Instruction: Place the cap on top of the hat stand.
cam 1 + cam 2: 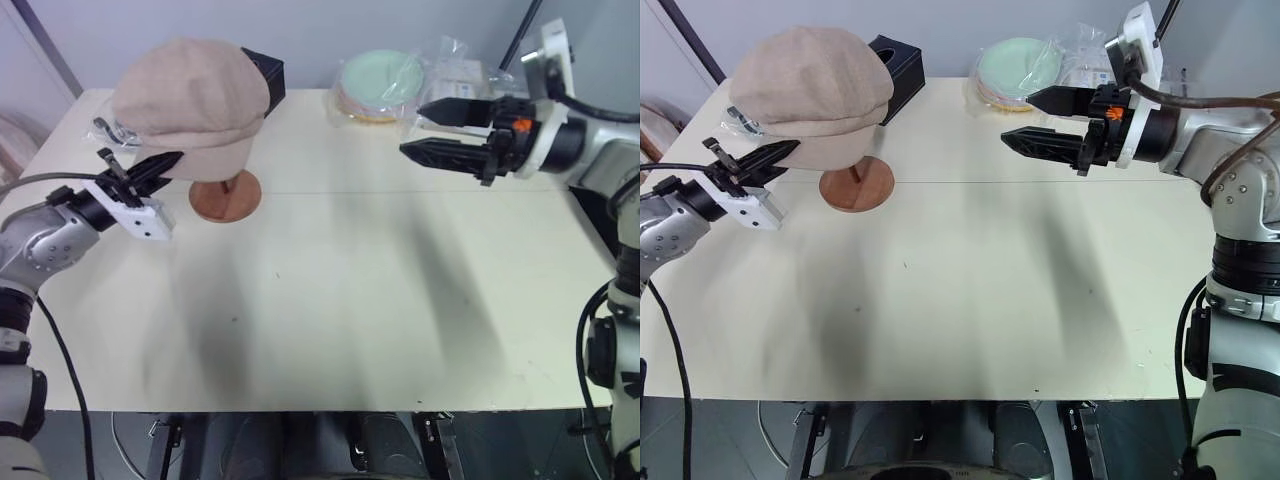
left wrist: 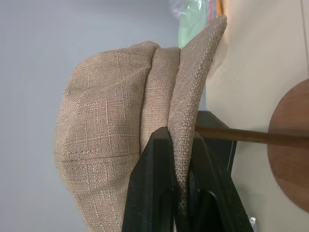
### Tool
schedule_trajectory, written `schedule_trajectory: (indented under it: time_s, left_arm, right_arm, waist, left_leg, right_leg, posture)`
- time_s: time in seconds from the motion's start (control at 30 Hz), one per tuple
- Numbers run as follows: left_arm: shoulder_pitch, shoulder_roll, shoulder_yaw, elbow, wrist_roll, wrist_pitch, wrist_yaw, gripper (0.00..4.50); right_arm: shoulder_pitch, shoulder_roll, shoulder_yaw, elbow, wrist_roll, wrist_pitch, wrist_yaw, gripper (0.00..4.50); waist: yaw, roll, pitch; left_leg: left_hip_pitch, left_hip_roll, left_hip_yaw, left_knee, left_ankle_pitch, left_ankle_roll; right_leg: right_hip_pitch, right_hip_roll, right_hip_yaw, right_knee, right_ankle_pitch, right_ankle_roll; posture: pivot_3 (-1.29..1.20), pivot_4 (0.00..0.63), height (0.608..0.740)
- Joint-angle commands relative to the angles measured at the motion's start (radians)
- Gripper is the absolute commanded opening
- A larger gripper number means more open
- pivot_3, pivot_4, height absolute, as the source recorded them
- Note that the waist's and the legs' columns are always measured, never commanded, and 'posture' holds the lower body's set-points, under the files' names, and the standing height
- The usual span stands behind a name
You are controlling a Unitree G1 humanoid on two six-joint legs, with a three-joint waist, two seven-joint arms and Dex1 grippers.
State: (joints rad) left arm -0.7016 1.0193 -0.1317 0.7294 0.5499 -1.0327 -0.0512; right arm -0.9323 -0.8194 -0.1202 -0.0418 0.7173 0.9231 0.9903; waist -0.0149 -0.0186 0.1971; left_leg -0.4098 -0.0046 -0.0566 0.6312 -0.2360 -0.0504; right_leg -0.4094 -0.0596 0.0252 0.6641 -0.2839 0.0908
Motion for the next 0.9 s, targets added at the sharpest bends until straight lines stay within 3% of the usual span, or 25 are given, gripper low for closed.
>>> schedule_trajectory:
  time_s: [0.03,0.17,0.2,0.4,0.53,0.67,0.77,0.9]
  left_arm:
    - [-0.006,0.009,0.009,0.0,-0.055,-0.022,-0.041,2.01]
    - [0.008,0.026,0.02,-0.012,-0.084,-0.049,-0.073,4.1]
    - [0.014,0.034,0.026,-0.019,-0.082,-0.056,-0.072,4.43]
    - [0.148,0.111,0.101,-0.144,-0.116,-0.063,-0.079,4.43]
    - [0.399,0.167,0.257,-0.387,-0.309,0.083,-0.155,4.43]
    - [0.697,0.115,0.506,-0.764,-0.647,0.568,-0.302,4.43]
    - [0.858,0.081,0.699,-1.015,-1.039,1.071,-0.394,4.43]
    - [0.939,0.102,0.982,-1.115,-1.369,1.447,-0.584,4.43]
  right_arm:
    - [-0.036,-0.002,-0.016,-0.009,-0.001,-0.021,0.0,4.5]
    - [-0.039,-0.004,-0.013,-0.002,-0.006,-0.027,0.009,4.5]
    - [-0.04,-0.004,-0.011,0.0,-0.008,-0.029,0.011,4.5]
    - [-0.044,0.0,0.0,0.018,-0.021,-0.047,0.026,4.5]
    - [-0.043,0.002,0.011,0.044,-0.041,-0.074,0.047,4.5]
    - [-0.047,-0.004,0.019,0.082,-0.064,-0.104,0.076,4.5]
    - [-0.063,-0.006,0.029,0.125,-0.08,-0.121,0.107,4.5]
    - [-0.099,0.002,0.052,0.2,-0.112,-0.149,0.149,4.5]
  waist:
    - [0.0,0.0,0.0]
    - [-0.001,0.0,0.0]
    - [-0.001,0.0,0.0]
    - [-0.007,0.0,0.0]
    - [-0.009,0.0,0.0]
    - [-0.003,0.001,0.0]
    - [-0.003,0.0,0.0]
    - [-0.006,0.001,0.001]
  left_leg:
    - [0.0,0.0,0.0,0.0,0.0,0.0]
    - [0.0,0.0,0.0,0.0,0.0,0.0]
    - [0.0,0.0,0.0,0.0,0.0,0.0]
    - [0.0,0.001,0.0,0.0,0.0,0.0]
    - [0.0,0.003,0.0,-0.001,0.0,0.0]
    - [0.0,0.004,0.0,-0.001,0.0,0.0]
    - [0.0,0.004,-0.001,0.0,0.0,0.0]
    - [0.002,0.004,-0.001,0.0,0.0,0.0]
  right_leg:
    - [0.0,0.0,0.0,0.0,0.0,0.0]
    - [0.0,0.0,0.0,0.0,0.0,0.0]
    - [0.0,0.0,0.0,0.0,0.0,0.0]
    - [-0.001,0.0,0.0,0.0,0.0,0.0]
    - [-0.001,0.0,0.001,0.0,0.0,0.0]
    - [-0.001,-0.001,0.001,0.0,0.0,0.0]
    - [0.0,-0.001,0.0,0.0,0.0,0.0]
    - [0.001,0.0,0.0,0.0,0.0,-0.001]
  posture:
    - [0.0,0.15,0.74]
    - [0.0,0.15,0.74]
    - [0.0,0.15,0.74]
    - [0.0,0.15,0.74]
    - [0.0,0.15,0.74]
    - [0.0,0.15,0.74]
    - [0.0,0.15,0.74]
    - [0.0,0.15,0.74]
